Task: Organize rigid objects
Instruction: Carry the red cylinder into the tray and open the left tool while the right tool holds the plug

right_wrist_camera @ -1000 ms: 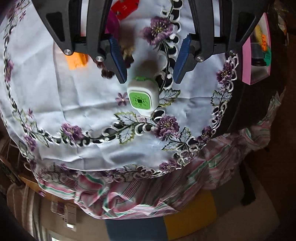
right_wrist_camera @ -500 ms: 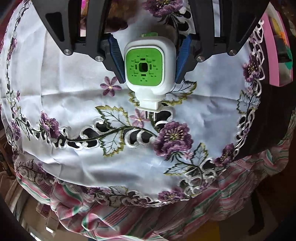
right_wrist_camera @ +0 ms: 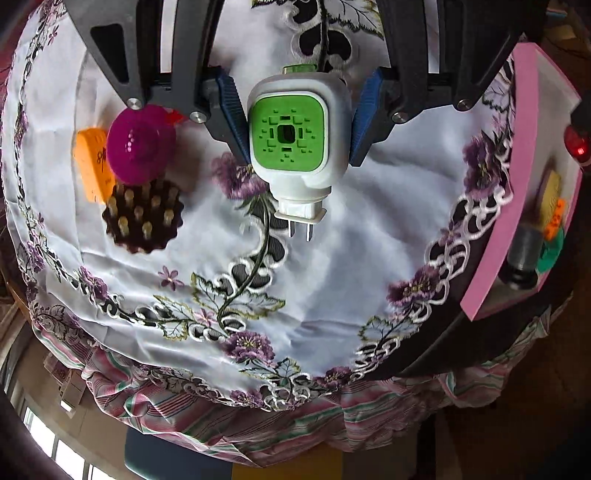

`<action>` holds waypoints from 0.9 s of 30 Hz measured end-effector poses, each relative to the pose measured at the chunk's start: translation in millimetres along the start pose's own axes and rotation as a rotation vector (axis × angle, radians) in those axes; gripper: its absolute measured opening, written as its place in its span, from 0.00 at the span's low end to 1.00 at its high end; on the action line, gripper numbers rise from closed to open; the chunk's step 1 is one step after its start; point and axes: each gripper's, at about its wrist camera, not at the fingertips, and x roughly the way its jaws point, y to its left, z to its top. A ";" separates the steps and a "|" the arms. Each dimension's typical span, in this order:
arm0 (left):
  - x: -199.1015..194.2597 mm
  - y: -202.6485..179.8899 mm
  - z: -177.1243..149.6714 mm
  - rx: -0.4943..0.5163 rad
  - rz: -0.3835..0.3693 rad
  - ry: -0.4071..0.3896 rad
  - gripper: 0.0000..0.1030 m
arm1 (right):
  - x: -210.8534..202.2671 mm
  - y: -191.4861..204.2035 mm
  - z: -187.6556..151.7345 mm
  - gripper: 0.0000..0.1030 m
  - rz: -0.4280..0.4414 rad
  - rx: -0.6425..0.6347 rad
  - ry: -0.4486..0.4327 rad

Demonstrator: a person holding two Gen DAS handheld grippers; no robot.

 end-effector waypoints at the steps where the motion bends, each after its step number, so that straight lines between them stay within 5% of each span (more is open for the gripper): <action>1: -1.0 1.3 -1.8 -0.001 0.007 0.001 0.73 | 2.2 0.8 -6.3 0.52 -0.009 -0.009 0.004; 7: -8.3 5.2 -11.1 0.000 0.044 -0.002 0.73 | 4.1 1.9 -10.6 0.52 -0.019 -0.017 -0.051; 27: -24.4 24.8 -24.2 -0.024 0.081 -0.011 0.73 | 14.3 2.1 -12.3 0.51 0.018 -0.003 -0.010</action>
